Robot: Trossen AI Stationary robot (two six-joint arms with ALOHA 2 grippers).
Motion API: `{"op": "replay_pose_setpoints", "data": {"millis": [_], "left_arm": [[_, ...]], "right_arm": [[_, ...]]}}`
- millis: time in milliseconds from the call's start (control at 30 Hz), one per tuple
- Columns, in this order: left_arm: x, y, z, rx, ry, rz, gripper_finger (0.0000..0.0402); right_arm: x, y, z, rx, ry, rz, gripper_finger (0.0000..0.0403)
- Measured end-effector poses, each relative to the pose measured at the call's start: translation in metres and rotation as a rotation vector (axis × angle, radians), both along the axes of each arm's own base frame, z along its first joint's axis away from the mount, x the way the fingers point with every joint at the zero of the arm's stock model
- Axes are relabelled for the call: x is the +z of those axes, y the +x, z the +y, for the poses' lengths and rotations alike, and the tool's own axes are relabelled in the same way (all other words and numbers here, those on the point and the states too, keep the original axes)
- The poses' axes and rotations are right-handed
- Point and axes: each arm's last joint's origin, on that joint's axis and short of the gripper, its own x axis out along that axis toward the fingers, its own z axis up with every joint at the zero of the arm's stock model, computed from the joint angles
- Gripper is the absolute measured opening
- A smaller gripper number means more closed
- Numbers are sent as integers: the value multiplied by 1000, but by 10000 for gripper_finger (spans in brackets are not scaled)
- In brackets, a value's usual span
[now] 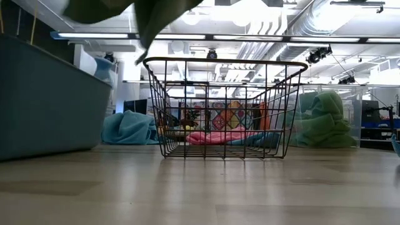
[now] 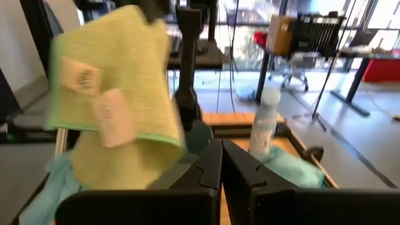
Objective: Sort microfiber towel by color & place in baskets
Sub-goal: Put the light green towel into the transparent bin
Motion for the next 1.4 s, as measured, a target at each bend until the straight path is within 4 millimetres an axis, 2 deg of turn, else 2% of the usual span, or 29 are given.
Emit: {"op": "replay_pose_setpoints", "data": {"millis": [167,267,600,700,967,1233,1400], "left_arm": [[12,-1,24,62,92,-138,0],[7,-7,38,86,86,-179,0],[-47,-24,66,160,-22,-435,0],[-64,-21,71,153,-73,-494,0],[-85,-7,80,167,-159,-699,0],[-86,-5,82,141,-204,-707,0],[-81,-6,82,135,-213,-760,0]], "right_arm": [[11,1,0,1,0,-117,0],[16,1,0,2,-22,-158,0],[17,1,0,2,-23,-176,0],[20,0,0,1,-21,-200,0],[23,0,0,0,-19,-232,0],[22,0,0,0,-3,-223,4],[21,0,-1,-49,18,-219,27]]}}
